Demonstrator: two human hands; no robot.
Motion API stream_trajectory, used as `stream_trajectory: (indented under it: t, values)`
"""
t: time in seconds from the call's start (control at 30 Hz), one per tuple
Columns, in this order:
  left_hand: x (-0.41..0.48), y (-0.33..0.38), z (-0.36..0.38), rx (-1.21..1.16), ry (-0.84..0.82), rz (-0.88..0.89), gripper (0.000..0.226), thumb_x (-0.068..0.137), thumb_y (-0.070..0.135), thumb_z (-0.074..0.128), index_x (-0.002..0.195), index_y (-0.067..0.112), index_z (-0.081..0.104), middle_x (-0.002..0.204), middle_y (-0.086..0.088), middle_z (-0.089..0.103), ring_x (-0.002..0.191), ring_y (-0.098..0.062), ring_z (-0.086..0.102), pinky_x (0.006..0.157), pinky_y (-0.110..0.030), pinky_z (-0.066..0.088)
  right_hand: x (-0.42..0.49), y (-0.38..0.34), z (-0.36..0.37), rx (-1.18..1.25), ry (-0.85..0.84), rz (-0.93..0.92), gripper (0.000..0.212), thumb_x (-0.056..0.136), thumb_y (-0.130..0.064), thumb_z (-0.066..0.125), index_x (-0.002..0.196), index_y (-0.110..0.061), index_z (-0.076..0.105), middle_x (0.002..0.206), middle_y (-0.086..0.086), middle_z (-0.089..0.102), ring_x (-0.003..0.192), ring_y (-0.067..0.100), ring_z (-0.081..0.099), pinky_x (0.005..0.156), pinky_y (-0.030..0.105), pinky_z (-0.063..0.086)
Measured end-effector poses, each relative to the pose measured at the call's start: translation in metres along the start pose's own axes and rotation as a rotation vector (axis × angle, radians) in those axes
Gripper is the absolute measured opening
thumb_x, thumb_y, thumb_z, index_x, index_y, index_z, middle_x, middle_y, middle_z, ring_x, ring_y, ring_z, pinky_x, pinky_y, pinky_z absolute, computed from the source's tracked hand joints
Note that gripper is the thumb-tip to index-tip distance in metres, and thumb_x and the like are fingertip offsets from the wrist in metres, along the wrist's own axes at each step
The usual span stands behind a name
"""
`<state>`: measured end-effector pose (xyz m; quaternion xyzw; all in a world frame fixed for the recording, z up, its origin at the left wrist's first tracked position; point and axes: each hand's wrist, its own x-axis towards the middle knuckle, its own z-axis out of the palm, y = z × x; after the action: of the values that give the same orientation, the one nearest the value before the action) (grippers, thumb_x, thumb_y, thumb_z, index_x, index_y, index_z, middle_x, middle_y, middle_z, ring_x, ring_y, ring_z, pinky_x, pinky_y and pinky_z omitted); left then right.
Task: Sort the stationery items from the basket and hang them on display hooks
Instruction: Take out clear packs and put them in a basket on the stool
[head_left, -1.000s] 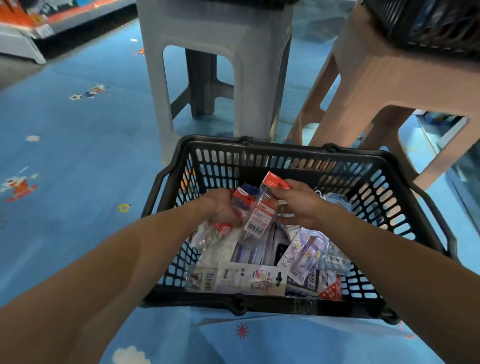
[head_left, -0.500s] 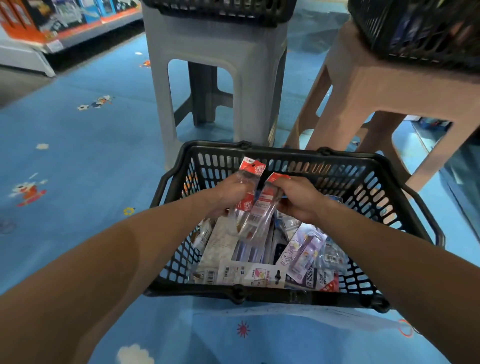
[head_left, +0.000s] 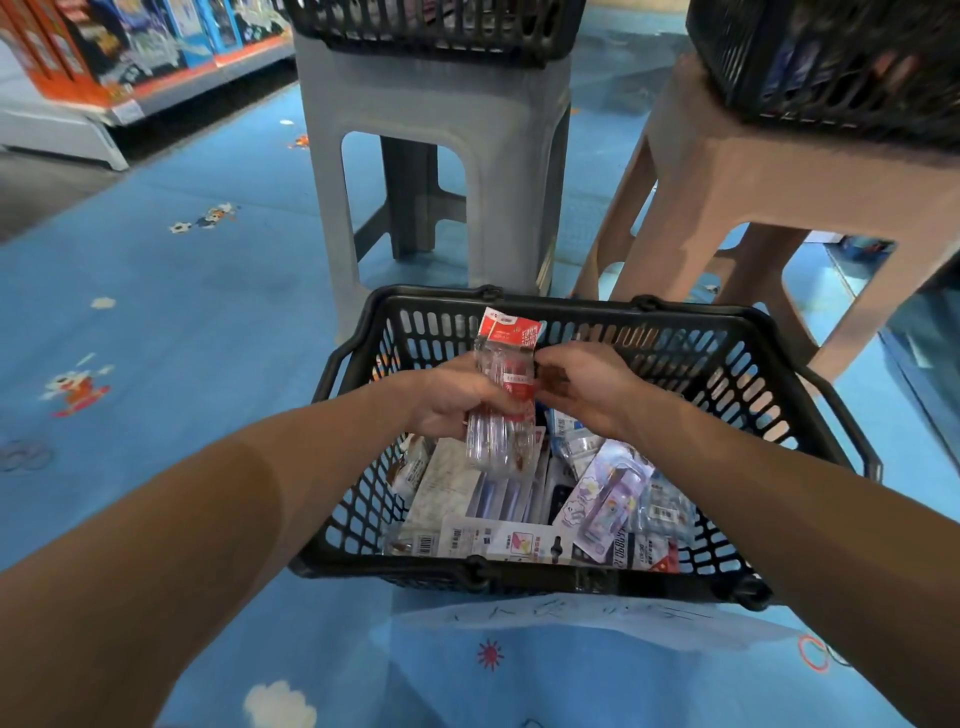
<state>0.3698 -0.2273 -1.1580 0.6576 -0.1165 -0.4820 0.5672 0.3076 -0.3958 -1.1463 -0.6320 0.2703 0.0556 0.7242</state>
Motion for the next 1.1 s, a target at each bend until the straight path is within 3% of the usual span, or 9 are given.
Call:
stream_trajectory:
  t: [0.2, 0.47, 0.6, 0.73, 0.83, 0.93, 1.0, 1.03, 1.1]
  values:
    - [0.001, -0.002, -0.006, -0.01, 0.041, 0.013, 0.041, 0.091, -0.008, 0.064, 0.131, 0.002, 0.062, 0.121, -0.022, 0.069, 0.112, -0.034, 0.068, 0.104, -0.048, 0.054, -0.003, 0.01, 0.004, -0.135, -0.087, 0.055, 0.024, 0.09, -0.004, 0.072, 0.113, -0.009, 0.066, 0.112, 0.012, 0.072, 0.106, 0.028, 0.07, 0.081, 0.04, 0.061]
    - [0.002, 0.004, -0.007, -0.105, -0.019, -0.043, 0.044, 0.091, 0.005, 0.062, 0.135, 0.007, 0.056, 0.109, -0.014, 0.07, 0.105, -0.03, 0.066, 0.106, -0.053, 0.051, 0.004, 0.014, 0.006, -0.04, -0.103, -0.029, 0.016, 0.092, -0.004, 0.072, 0.106, -0.006, 0.066, 0.098, 0.01, 0.075, 0.083, 0.018, 0.075, 0.069, 0.03, 0.061]
    - [0.004, 0.005, -0.013, -0.119, 0.005, -0.019, 0.046, 0.081, 0.005, 0.074, 0.126, 0.007, 0.063, 0.11, -0.011, 0.077, 0.105, -0.026, 0.074, 0.095, -0.044, 0.058, 0.005, 0.015, 0.0, -0.145, -0.161, 0.068, 0.035, 0.09, -0.026, 0.077, 0.121, -0.012, 0.066, 0.111, 0.011, 0.074, 0.104, 0.028, 0.071, 0.093, 0.048, 0.057]
    - [0.008, 0.002, -0.014, -0.071, 0.128, 0.003, 0.054, 0.077, -0.003, 0.079, 0.127, 0.006, 0.06, 0.116, -0.012, 0.076, 0.111, -0.028, 0.072, 0.093, -0.044, 0.058, 0.008, 0.017, -0.007, -0.169, -0.205, 0.079, 0.027, 0.09, -0.026, 0.074, 0.113, -0.013, 0.072, 0.101, 0.007, 0.074, 0.096, 0.024, 0.072, 0.087, 0.045, 0.061]
    - [0.014, -0.001, -0.009, 0.159, 0.171, -0.033, 0.052, 0.079, 0.007, 0.084, 0.125, 0.017, 0.062, 0.118, -0.006, 0.073, 0.112, -0.023, 0.067, 0.096, -0.041, 0.054, 0.011, 0.02, -0.014, -0.254, -0.151, 0.035, 0.023, 0.088, -0.03, 0.075, 0.109, -0.02, 0.072, 0.087, -0.002, 0.077, 0.089, 0.017, 0.071, 0.072, 0.035, 0.054]
    - [0.024, -0.013, -0.007, 0.513, 0.165, -0.176, 0.038, 0.084, 0.022, 0.082, 0.115, 0.016, 0.061, 0.111, -0.007, 0.068, 0.092, -0.015, 0.064, 0.067, -0.026, 0.051, 0.018, 0.022, -0.024, -0.339, -0.041, 0.019, 0.023, 0.087, -0.033, 0.071, 0.106, -0.019, 0.069, 0.086, 0.0, 0.074, 0.086, 0.018, 0.065, 0.072, 0.034, 0.045]
    - [0.03, -0.023, -0.011, 0.765, 0.14, -0.258, 0.03, 0.086, 0.033, 0.08, 0.105, 0.017, 0.063, 0.111, -0.005, 0.068, 0.09, -0.014, 0.065, 0.058, -0.024, 0.047, 0.022, 0.023, -0.032, -0.351, 0.011, 0.023, 0.028, 0.085, -0.036, 0.069, 0.107, -0.018, 0.066, 0.092, 0.004, 0.07, 0.086, 0.02, 0.061, 0.075, 0.034, 0.044]
    - [0.032, -0.026, -0.015, 0.893, 0.141, -0.281, 0.03, 0.087, 0.037, 0.078, 0.102, 0.016, 0.062, 0.111, -0.004, 0.067, 0.09, -0.015, 0.065, 0.06, -0.026, 0.05, 0.023, 0.024, -0.035, -0.365, 0.011, 0.024, 0.03, 0.085, -0.037, 0.069, 0.108, -0.017, 0.065, 0.093, 0.006, 0.069, 0.086, 0.021, 0.061, 0.077, 0.036, 0.044]
    - [0.034, -0.031, -0.022, 1.157, 0.18, -0.289, 0.044, 0.088, 0.04, 0.076, 0.119, 0.013, 0.06, 0.12, -0.004, 0.063, 0.1, -0.019, 0.062, 0.079, -0.03, 0.056, 0.025, 0.027, -0.04, -0.41, -0.005, 0.033, 0.036, 0.083, -0.037, 0.068, 0.111, -0.015, 0.064, 0.098, 0.011, 0.071, 0.091, 0.025, 0.065, 0.083, 0.041, 0.05]
